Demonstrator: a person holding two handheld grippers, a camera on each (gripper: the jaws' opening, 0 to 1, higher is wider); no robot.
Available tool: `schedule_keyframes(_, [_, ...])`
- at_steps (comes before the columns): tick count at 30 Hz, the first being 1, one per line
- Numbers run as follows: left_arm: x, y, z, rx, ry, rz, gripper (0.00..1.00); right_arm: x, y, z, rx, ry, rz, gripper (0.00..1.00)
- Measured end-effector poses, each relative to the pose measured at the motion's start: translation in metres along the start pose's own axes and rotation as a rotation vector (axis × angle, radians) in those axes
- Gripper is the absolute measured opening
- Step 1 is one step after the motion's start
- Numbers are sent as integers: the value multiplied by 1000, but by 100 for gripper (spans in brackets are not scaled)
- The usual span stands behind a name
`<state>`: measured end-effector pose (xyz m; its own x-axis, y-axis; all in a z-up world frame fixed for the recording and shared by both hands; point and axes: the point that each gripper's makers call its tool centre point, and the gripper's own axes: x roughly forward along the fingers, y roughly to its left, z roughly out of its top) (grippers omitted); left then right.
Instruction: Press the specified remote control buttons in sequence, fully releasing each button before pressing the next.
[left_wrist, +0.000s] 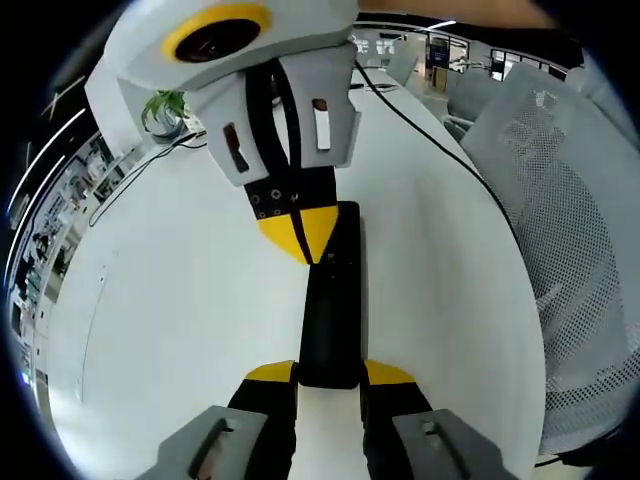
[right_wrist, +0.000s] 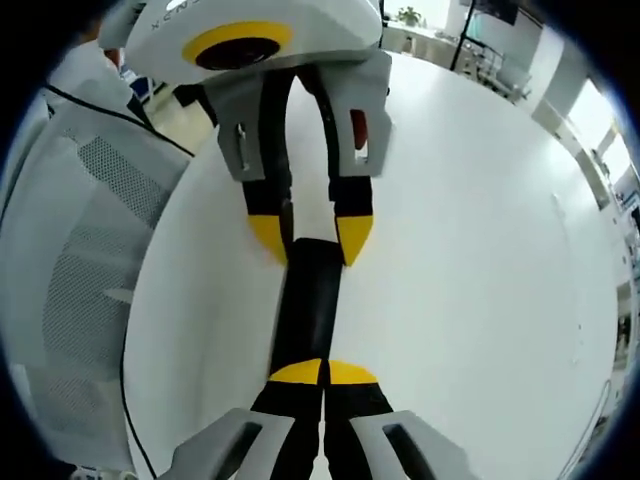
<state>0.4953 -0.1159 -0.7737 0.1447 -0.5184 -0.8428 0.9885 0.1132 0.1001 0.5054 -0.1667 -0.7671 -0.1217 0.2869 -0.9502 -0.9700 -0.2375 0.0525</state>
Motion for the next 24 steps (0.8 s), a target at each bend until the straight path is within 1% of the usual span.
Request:
schedule_keyframes(17, [0,1,0,4,3,8,23,2,2,0,-8,-1,6,0])
schedule_keyframes(24, [0,1,0,4,3,9,23,2,1,-1,-11,11,11,0])
